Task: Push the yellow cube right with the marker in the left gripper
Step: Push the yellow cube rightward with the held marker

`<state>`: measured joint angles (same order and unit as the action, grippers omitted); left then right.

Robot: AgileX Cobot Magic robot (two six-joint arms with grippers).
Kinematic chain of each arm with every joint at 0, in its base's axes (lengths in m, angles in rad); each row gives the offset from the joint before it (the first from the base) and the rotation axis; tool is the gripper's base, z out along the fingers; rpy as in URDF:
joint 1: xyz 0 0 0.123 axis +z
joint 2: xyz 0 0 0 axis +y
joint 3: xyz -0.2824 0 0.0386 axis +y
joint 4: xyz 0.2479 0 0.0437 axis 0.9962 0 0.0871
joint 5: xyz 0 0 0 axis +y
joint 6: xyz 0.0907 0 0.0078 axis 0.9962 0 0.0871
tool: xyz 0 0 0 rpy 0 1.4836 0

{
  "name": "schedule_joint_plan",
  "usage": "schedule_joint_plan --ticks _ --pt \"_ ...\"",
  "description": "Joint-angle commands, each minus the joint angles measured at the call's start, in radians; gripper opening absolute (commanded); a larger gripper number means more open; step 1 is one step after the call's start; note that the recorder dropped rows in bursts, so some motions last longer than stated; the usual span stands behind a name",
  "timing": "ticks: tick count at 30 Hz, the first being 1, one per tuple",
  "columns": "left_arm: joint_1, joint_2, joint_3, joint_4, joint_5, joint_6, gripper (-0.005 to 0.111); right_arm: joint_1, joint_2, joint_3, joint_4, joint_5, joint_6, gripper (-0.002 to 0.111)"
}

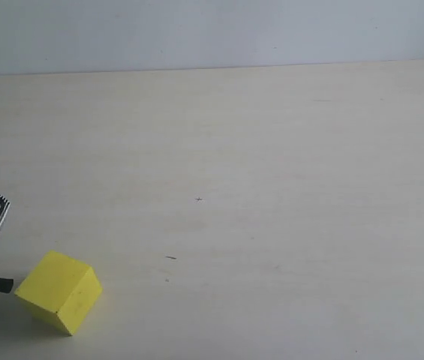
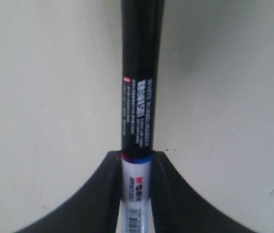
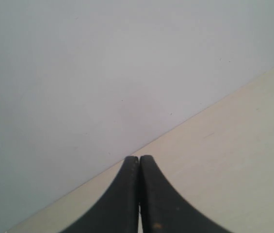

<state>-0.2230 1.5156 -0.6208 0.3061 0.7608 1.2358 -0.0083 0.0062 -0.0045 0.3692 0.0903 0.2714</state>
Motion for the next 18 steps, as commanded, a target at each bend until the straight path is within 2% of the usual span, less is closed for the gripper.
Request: schedule_joint_plan --ticks 1,4,10,13,18 --pt "-0.016 -0.004 -0.007 -0.002 0.019 -0.021 0.000 -0.004 -0.006 0.004 -0.005 -0.003 -0.009 0.000" --pt "-0.050 -0.004 -0.010 -0.062 0.019 -0.017 0.000 -0.004 -0.006 0.004 -0.005 -0.003 -0.009 0.000" --pt "-0.171 -0.004 -0.065 -0.130 0.112 -0.019 0.000 -0.004 -0.006 0.004 -0.002 -0.003 -0.009 0.000" --pt "-0.172 -0.004 -0.066 -0.124 0.134 -0.046 0.000 -0.004 -0.006 0.004 -0.002 -0.003 -0.009 0.000" --pt "-0.133 -0.004 -0.066 -0.080 0.212 -0.069 0.000 -0.004 -0.006 0.004 -0.002 -0.003 -0.009 0.000"
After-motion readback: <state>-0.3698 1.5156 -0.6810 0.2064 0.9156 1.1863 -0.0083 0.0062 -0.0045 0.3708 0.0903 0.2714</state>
